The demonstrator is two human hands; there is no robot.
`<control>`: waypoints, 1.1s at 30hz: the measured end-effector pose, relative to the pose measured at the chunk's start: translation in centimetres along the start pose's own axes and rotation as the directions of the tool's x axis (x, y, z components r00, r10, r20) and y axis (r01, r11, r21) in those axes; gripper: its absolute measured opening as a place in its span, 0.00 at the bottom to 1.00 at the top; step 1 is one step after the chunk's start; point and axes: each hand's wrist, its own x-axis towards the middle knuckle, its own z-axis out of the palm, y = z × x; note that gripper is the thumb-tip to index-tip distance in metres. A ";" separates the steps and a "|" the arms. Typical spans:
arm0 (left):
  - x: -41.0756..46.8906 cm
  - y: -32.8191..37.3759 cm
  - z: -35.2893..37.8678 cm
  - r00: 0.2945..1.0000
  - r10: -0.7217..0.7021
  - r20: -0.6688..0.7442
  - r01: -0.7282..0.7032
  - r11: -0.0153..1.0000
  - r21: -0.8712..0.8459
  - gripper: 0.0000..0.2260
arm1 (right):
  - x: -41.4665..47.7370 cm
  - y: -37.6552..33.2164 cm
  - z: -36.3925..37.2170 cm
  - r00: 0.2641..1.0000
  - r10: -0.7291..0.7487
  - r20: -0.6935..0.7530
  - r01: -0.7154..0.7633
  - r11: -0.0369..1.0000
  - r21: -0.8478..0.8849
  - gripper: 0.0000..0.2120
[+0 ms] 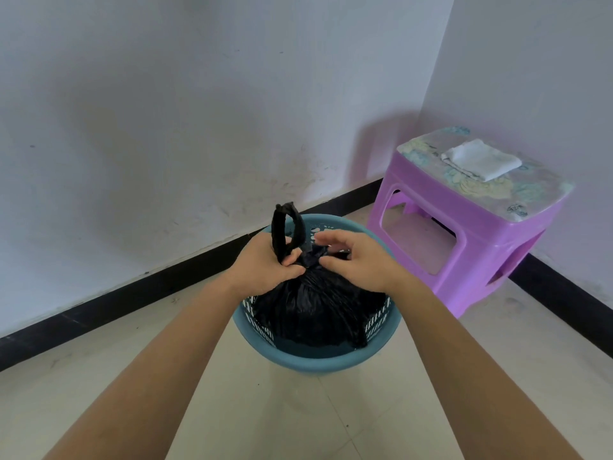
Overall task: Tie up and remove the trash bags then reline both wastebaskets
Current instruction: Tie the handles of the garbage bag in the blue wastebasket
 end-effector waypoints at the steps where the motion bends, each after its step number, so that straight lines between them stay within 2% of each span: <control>1: 0.0 0.0 0.1 0.999 0.033 0.007 -0.034 0.999 0.037 0.21 | 0.2 0.2 0.5 0.999 0.002 0.032 -0.001 0.999 -0.037 0.21; 4: -0.2 -0.2 0.1 0.994 0.098 0.038 -0.102 0.987 0.124 0.21 | 0.3 1.0 1.0 0.995 0.031 0.098 -0.028 0.999 -0.039 0.23; 7: -0.6 -0.8 0.1 0.998 0.063 0.023 -0.066 0.988 0.142 0.21 | 0.1 1.4 1.0 0.979 0.043 0.201 -0.038 0.999 -0.028 0.23; 9: -0.7 -1.3 0.3 0.999 0.024 -0.047 -0.017 0.988 0.150 0.21 | -0.2 1.3 1.4 0.972 0.040 0.233 -0.034 0.999 -0.029 0.21; 12: -0.8 -1.8 1.0 0.976 -0.019 -0.219 0.060 0.982 0.182 0.18 | -0.3 1.3 2.2 0.963 0.047 0.266 -0.070 0.994 0.078 0.15; 14: -0.8 -2.0 1.2 0.942 -0.054 -0.332 0.127 0.971 0.201 0.15 | -0.2 1.1 2.7 0.973 0.045 0.227 -0.075 0.989 0.126 0.10; 16: -0.8 -2.0 1.1 0.903 -0.119 -0.413 0.190 0.973 0.134 0.09 | 0.1 1.0 3.1 0.987 0.068 0.143 -0.089 0.985 0.145 0.07; 18: -1.0 -1.7 1.1 0.874 -0.163 -0.458 0.211 0.976 0.056 0.07 | 0.3 0.8 3.1 0.992 0.083 0.095 -0.095 0.987 0.131 0.07; 20: -1.2 -1.4 1.3 0.868 -0.151 -0.472 0.199 0.979 0.053 0.07 | 0.4 0.6 3.0 0.994 0.074 0.078 -0.084 0.987 0.136 0.07; 28: -1.2 -2.1 1.7 0.902 -0.260 -0.345 0.147 0.936 -0.321 0.09 | 0.2 -0.2 3.0 0.999 0.031 -0.027 -0.026 0.984 0.176 0.09; 30: -1.1 -1.9 1.5 0.897 -0.333 -0.290 0.197 0.889 -0.413 0.08 | 0.1 -0.4 3.0 0.998 0.031 -0.046 -0.022 0.981 0.191 0.09; 33: -1.1 -1.4 1.2 0.891 -0.443 -0.094 0.303 0.738 -0.602 0.06 | -0.1 -0.5 2.7 0.998 0.032 -0.052 -0.021 0.979 0.201 0.08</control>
